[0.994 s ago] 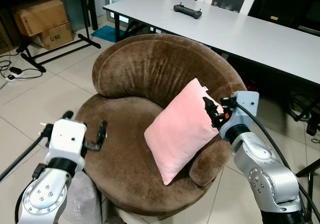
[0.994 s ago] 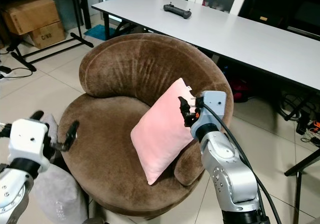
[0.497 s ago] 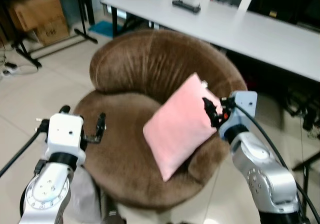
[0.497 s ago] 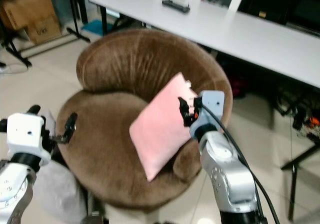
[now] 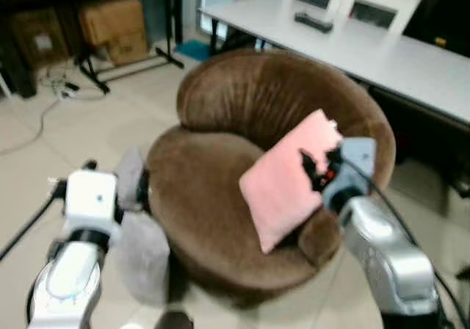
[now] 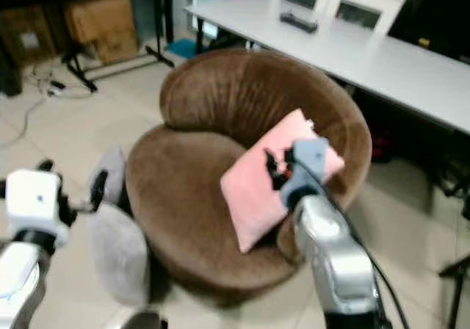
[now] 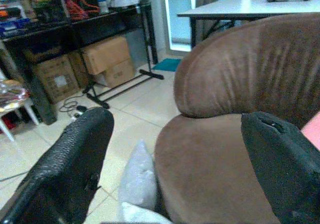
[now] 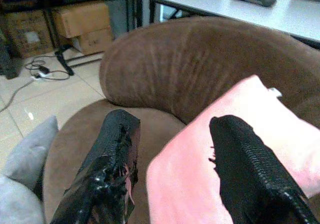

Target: Move the pillow to the sofa from floor

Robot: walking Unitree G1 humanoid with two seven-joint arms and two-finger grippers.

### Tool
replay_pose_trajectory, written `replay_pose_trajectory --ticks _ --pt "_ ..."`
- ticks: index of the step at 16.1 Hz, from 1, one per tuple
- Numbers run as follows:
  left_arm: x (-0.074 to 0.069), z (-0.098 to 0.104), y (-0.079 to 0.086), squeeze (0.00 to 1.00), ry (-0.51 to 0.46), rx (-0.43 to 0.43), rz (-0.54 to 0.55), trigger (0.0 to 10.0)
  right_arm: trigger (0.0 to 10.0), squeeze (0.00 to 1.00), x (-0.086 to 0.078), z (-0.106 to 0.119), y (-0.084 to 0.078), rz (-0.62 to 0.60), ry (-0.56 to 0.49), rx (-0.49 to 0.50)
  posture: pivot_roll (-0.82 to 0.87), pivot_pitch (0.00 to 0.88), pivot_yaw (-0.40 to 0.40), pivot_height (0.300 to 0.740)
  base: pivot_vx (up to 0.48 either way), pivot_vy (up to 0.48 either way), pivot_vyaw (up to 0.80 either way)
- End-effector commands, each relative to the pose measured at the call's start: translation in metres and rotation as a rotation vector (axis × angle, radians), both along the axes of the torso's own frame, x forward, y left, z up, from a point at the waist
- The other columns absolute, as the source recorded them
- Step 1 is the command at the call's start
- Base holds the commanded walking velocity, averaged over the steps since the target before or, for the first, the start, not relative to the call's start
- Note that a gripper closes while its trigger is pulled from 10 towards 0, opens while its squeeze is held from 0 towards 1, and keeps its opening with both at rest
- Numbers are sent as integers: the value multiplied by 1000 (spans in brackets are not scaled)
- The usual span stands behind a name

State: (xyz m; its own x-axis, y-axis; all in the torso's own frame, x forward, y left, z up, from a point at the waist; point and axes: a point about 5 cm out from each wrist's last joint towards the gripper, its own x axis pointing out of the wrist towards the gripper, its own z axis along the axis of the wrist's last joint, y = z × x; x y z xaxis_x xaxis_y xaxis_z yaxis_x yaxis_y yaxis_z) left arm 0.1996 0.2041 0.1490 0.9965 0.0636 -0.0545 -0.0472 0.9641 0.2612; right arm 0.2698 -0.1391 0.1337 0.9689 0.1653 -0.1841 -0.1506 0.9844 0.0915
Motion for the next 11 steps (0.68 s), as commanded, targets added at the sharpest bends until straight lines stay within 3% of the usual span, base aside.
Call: replay_pose_trajectory --ticks 1,7,11 --pt "2 2 -3 0 -13 -8 -4 10000 10000 0 2 2 -8 -22 -7 -27 139 0 -122 740 0 0 0" --pt "0 1 -3 0 -6 -14 -8 10000 10000 0 0 -2 -12 -40 18 -13 146 0 -129 740 0 0 0" --pt "-1 0 -3 0 -3 -15 -11 10000 10000 0 -1 -4 -12 -37 23 11 148 0 -125 740 0 251 0"
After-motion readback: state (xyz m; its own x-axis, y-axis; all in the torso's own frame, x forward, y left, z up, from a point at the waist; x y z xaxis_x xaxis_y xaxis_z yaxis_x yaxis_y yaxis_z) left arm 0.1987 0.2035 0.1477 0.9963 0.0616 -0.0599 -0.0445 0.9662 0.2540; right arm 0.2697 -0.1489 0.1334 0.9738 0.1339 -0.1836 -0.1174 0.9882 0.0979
